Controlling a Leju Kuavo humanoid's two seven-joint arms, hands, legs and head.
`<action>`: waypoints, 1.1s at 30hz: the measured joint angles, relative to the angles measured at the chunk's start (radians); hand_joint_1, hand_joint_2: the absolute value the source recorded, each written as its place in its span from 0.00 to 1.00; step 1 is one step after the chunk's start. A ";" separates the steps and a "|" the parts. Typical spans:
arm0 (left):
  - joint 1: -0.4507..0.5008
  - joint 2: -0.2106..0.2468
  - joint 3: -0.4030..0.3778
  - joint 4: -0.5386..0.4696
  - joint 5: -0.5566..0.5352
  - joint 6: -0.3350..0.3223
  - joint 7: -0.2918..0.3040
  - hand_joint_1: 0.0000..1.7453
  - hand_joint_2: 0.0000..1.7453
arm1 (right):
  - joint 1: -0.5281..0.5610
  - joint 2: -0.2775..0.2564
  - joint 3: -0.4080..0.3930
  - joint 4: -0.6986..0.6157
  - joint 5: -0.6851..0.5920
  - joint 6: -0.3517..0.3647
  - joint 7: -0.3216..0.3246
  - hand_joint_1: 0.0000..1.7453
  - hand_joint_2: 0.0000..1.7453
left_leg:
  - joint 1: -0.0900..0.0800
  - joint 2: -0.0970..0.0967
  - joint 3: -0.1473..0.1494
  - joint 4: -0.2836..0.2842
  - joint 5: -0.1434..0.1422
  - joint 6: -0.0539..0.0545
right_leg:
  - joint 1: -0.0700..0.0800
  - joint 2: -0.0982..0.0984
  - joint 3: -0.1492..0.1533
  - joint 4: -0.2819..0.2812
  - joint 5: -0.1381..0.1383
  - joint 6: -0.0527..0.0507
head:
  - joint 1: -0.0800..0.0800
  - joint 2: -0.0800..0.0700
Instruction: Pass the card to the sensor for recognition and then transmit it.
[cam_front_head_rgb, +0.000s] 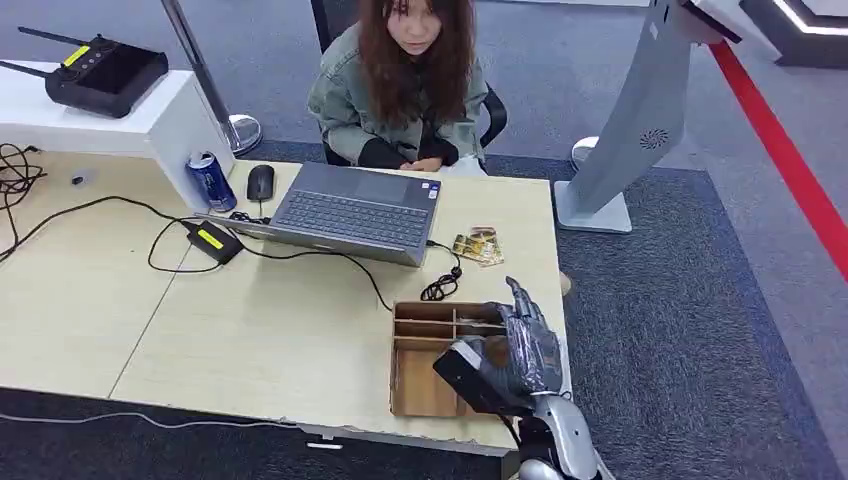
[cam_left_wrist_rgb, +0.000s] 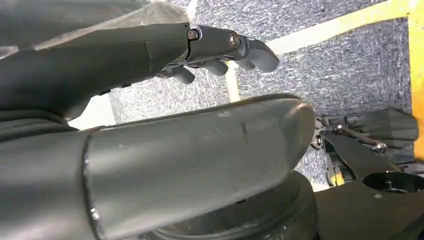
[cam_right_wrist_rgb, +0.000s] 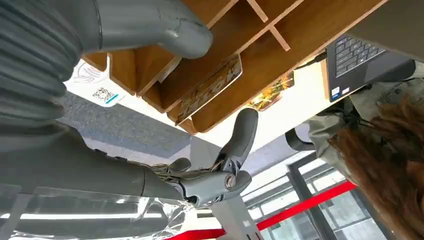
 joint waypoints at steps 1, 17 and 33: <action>0.000 0.000 0.000 0.000 0.000 0.000 0.000 0.00 0.00 | 0.000 -0.001 0.000 0.000 0.000 0.000 0.000 0.44 1.00 | 0.000 0.000 0.000 0.000 0.000 0.000 | 0.000 0.000 0.000 0.000 0.000 0.000 | 0.000 0.000; -0.001 0.003 0.006 0.000 0.000 0.001 -0.005 0.00 0.00 | 0.000 -0.005 0.000 0.000 -0.004 -0.001 0.011 0.45 1.00 | 0.000 0.000 0.000 0.000 0.000 0.000 | 0.000 0.000 0.000 0.000 0.000 0.000 | 0.000 0.000; -0.001 0.005 0.015 0.000 0.000 -0.001 -0.015 0.00 0.00 | 0.004 -0.010 0.000 -0.001 0.013 -0.004 0.023 0.43 1.00 | 0.000 0.000 0.000 0.000 0.000 0.000 | 0.000 0.000 0.000 0.000 0.000 0.000 | 0.000 0.000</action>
